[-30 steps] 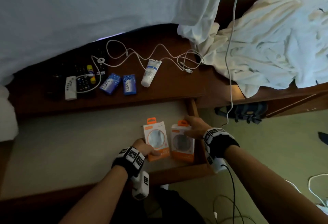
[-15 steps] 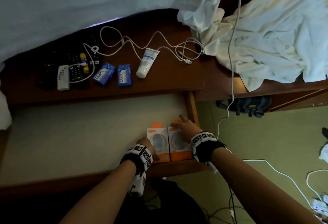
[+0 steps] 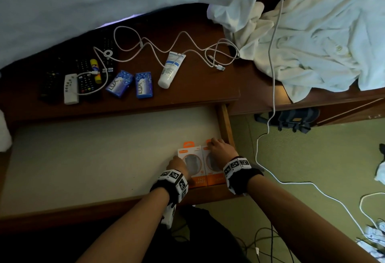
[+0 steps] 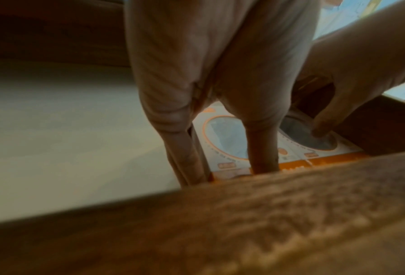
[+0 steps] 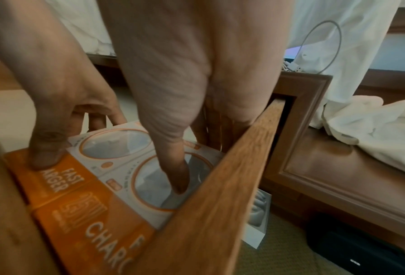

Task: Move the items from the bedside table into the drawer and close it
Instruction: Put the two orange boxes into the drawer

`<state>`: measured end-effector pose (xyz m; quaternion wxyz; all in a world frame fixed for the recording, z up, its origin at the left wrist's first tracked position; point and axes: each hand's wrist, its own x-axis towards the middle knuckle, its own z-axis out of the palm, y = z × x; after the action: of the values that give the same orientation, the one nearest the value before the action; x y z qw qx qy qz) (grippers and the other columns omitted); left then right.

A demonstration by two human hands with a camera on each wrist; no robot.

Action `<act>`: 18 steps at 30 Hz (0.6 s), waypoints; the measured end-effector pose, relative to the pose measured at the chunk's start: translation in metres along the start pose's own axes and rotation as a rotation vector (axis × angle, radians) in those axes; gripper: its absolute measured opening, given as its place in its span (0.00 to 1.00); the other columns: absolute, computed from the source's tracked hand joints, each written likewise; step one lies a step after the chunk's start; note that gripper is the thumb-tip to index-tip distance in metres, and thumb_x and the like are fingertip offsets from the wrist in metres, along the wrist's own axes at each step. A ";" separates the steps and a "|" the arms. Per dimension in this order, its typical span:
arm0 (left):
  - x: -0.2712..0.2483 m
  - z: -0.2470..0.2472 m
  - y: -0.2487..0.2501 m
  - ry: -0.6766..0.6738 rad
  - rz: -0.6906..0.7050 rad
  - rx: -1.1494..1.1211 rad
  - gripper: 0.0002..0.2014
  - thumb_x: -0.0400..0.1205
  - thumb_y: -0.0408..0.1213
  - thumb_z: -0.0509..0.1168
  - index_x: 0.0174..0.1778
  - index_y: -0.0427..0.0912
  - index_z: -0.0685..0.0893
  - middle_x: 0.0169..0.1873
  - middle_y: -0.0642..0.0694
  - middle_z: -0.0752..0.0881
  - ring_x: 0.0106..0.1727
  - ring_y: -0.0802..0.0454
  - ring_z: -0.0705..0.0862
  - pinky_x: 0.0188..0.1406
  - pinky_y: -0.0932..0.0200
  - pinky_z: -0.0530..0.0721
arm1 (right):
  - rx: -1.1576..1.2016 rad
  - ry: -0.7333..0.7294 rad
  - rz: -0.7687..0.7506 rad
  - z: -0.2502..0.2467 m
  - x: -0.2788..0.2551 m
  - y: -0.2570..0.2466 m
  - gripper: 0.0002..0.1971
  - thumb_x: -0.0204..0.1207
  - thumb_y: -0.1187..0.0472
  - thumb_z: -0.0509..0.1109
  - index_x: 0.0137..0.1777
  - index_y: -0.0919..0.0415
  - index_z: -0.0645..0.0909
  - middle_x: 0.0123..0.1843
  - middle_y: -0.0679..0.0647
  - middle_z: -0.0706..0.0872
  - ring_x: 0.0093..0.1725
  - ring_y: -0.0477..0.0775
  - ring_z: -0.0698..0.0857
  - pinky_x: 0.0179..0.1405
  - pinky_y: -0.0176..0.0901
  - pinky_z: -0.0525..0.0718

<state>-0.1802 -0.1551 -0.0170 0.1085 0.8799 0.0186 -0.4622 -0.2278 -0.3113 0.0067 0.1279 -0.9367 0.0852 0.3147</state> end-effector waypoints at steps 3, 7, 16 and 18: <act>0.001 0.001 0.001 0.001 0.017 0.002 0.34 0.74 0.42 0.77 0.72 0.36 0.71 0.70 0.39 0.79 0.69 0.42 0.81 0.62 0.53 0.82 | 0.018 -0.002 0.004 0.002 -0.002 0.001 0.27 0.79 0.65 0.66 0.77 0.65 0.65 0.76 0.61 0.69 0.74 0.64 0.72 0.68 0.56 0.78; 0.002 -0.002 -0.001 -0.043 0.010 0.028 0.41 0.66 0.43 0.83 0.72 0.36 0.71 0.70 0.39 0.79 0.69 0.42 0.81 0.62 0.53 0.83 | 0.053 -0.011 0.020 0.005 -0.003 -0.001 0.28 0.78 0.64 0.67 0.77 0.65 0.64 0.76 0.61 0.68 0.75 0.64 0.71 0.66 0.59 0.80; -0.003 -0.066 -0.003 0.047 0.106 0.075 0.31 0.65 0.55 0.80 0.56 0.36 0.85 0.54 0.41 0.89 0.55 0.42 0.88 0.44 0.56 0.85 | 0.146 0.224 0.028 -0.027 -0.003 -0.028 0.23 0.77 0.62 0.66 0.73 0.57 0.73 0.73 0.54 0.73 0.72 0.57 0.73 0.61 0.53 0.82; -0.003 -0.101 -0.001 0.132 0.112 -0.012 0.24 0.67 0.54 0.79 0.50 0.40 0.89 0.48 0.42 0.91 0.48 0.43 0.89 0.46 0.54 0.88 | 0.208 0.311 0.008 -0.051 0.002 -0.046 0.21 0.78 0.58 0.65 0.72 0.53 0.76 0.72 0.50 0.77 0.70 0.55 0.76 0.59 0.54 0.83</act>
<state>-0.1004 -0.1325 0.0405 0.1380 0.9075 -0.0205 -0.3963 -0.1860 -0.2828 0.0532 0.2081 -0.9554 0.1399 0.1560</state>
